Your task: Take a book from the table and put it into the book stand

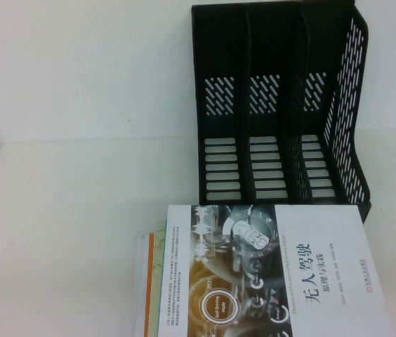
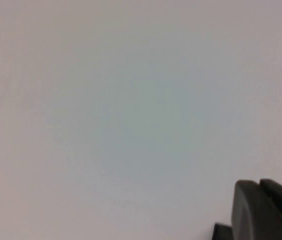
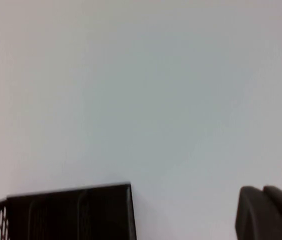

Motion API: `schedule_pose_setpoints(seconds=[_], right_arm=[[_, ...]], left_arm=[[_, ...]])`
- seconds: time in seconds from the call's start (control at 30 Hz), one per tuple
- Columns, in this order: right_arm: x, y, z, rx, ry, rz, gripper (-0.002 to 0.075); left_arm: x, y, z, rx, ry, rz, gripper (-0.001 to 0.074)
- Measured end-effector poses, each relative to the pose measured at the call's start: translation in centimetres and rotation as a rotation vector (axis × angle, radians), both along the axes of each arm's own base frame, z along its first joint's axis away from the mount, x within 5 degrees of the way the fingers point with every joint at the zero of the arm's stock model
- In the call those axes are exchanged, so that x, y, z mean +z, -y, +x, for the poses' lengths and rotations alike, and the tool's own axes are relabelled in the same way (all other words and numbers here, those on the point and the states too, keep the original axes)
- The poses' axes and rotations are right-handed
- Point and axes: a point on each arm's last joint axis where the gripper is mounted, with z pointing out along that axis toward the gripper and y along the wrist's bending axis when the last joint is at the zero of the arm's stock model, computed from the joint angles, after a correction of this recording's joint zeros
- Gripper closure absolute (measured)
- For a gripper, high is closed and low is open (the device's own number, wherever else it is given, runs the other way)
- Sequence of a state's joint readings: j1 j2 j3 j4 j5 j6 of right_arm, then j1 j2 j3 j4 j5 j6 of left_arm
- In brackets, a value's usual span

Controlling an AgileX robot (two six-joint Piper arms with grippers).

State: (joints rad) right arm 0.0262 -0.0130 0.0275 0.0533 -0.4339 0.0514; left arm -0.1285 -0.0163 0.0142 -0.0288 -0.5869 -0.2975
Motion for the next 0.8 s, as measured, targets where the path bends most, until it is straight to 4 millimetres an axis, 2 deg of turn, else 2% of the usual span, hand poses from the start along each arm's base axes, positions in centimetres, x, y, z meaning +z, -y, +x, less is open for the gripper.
schedule_pose_setpoints(seconds=[0.1, 0.17, 0.33, 0.43, 0.53, 0.6, 0.8], right_arm=[[0.2, -0.1, 0.1, 0.011, -0.092, 0.007, 0.0731], [1.3, -0.2, -0.1, 0.026, -0.197, 0.008, 0.0731], [5.0, -0.4, -1.0, 0.043, -0.448, -0.029, 0.0731], [6.7, -0.4, -0.6, 0.045, -0.573, -0.041, 0.0731], [7.7, -0.5, 0.7, 0.057, -0.703, -0.036, 0.0731], [7.7, -0.8, 1.8, 0.082, -0.792, -0.017, 0.0731], [5.8, -2.5, 6.1, 0.265, -1.047, -0.003, 0.0731]], left_arm=[[0.5, -0.2, 0.5, -0.048, -0.214, -0.101, 0.0738], [1.6, -0.1, 0.2, -0.077, -0.286, -0.129, 0.0738], [4.6, 0.1, -0.1, -0.086, -0.352, -0.096, 0.0738], [5.3, 0.2, 0.7, -0.044, -0.385, -0.008, 0.0738], [4.9, 0.4, 2.1, -0.027, -0.469, 0.041, 0.0738], [4.3, 0.6, 3.3, -0.024, -0.548, 0.058, 0.0738], [3.6, 1.3, 7.8, -0.041, -0.844, 0.087, 0.0738]])
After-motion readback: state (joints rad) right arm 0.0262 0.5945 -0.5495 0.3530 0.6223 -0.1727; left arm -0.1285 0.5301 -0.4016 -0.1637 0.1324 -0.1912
